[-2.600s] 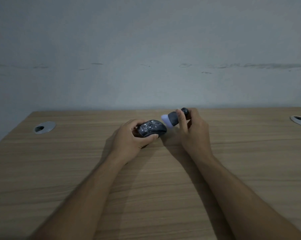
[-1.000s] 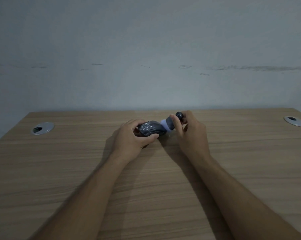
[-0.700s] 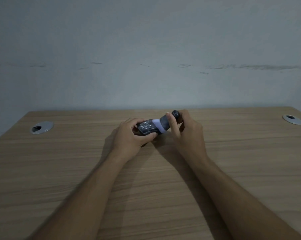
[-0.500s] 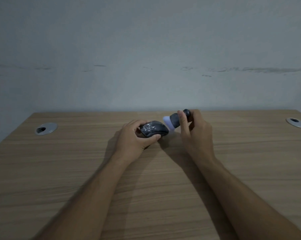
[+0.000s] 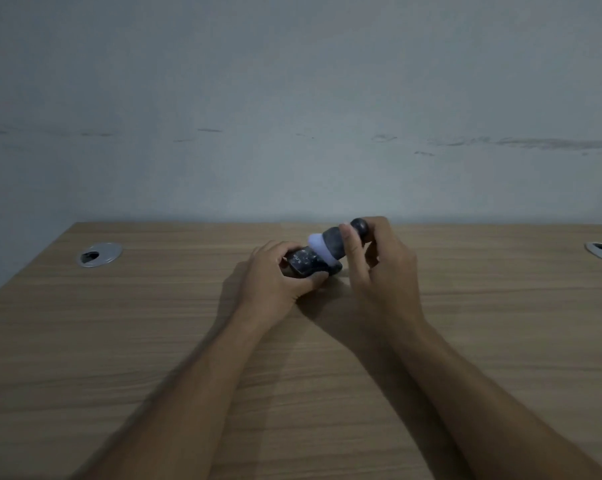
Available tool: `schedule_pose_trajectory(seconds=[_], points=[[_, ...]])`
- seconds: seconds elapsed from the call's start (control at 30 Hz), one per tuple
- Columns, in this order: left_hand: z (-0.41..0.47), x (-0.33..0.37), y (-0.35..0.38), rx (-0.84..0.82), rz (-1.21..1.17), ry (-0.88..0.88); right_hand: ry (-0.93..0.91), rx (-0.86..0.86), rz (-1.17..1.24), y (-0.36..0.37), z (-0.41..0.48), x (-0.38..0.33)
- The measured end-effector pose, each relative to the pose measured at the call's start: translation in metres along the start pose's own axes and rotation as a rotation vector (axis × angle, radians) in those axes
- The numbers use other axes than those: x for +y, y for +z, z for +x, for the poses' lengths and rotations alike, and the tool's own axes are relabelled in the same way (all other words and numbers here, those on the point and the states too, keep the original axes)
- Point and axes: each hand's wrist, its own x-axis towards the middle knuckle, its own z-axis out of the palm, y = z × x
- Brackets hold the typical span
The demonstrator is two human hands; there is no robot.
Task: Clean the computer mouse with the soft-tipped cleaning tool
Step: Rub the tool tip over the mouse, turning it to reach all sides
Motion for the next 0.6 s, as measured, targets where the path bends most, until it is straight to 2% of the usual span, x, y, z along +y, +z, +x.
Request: schedule_pose_trajectory(seconds=[0.1,0.27,0.33,0.43,0.53,0.6], points=[[0.002,0.0,0.001,0.009,0.035,0.004,-0.059,-0.062,-0.034,0.01,-0.003,0.001],[0.0,-0.002,0.003,0.07,0.005,0.02,0.148,-0.045,-0.07,0.006,0.002,0.033],[0.0,-0.002,0.005,0.088,-0.019,0.028,0.162,-0.001,-0.052,0.002,0.002,0.03],[0.003,0.001,0.008,0.086,0.007,0.038,0.017,0.058,-0.028,-0.001,-0.003,0.002],[0.006,0.003,0.01,0.052,0.051,0.01,-0.174,0.0,-0.041,0.006,-0.01,-0.015],[0.007,0.001,0.013,0.052,0.045,0.05,-0.156,-0.037,-0.056,0.01,-0.01,-0.009]])
